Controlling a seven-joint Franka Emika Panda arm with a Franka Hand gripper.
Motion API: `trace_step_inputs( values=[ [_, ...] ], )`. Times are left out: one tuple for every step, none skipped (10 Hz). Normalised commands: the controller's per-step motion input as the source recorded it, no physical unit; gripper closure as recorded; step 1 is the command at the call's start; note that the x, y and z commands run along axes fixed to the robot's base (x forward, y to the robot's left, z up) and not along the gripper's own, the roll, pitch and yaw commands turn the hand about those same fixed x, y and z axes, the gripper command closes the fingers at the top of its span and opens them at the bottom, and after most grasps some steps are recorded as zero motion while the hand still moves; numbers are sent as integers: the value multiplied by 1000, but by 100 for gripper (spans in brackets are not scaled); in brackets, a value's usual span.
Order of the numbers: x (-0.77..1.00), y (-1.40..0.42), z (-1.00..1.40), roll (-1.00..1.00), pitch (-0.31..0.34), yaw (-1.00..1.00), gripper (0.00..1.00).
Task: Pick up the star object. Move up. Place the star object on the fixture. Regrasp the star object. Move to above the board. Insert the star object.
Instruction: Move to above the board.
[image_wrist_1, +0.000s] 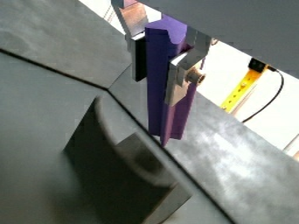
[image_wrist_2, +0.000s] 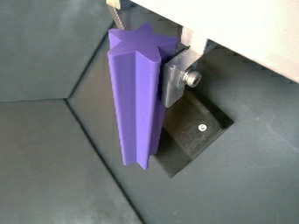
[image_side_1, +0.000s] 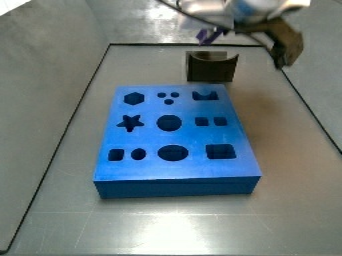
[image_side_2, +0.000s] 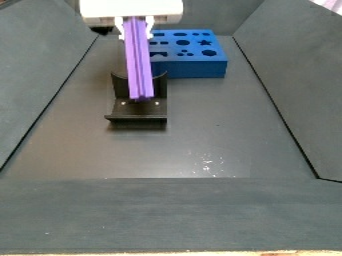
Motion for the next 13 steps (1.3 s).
trace_step_inputs(
  values=[
    [-69,83,1000,-68,-120,-65,100],
    [-70,81,1000,-69,-105,-88,100],
    [-73,78,1000,-74,-68,-105,100],
    [-76,76,1000,-79,-31,-107,100],
    [-78,73,1000,-82,-4,-101,100],
    [-79,71,1000,-85,23,-89,100],
    [-81,69,1000,-78,44,-73,100],
    [-81,63,1000,-66,69,-51,100],
    [-80,58,1000,-58,85,-32,100],
    [-79,55,1000,-55,92,-21,100],
    [-81,46,1000,-51,97,2,100],
    [-77,41,1000,-58,97,17,100],
    [-64,32,970,-59,97,36,100]
  ],
)
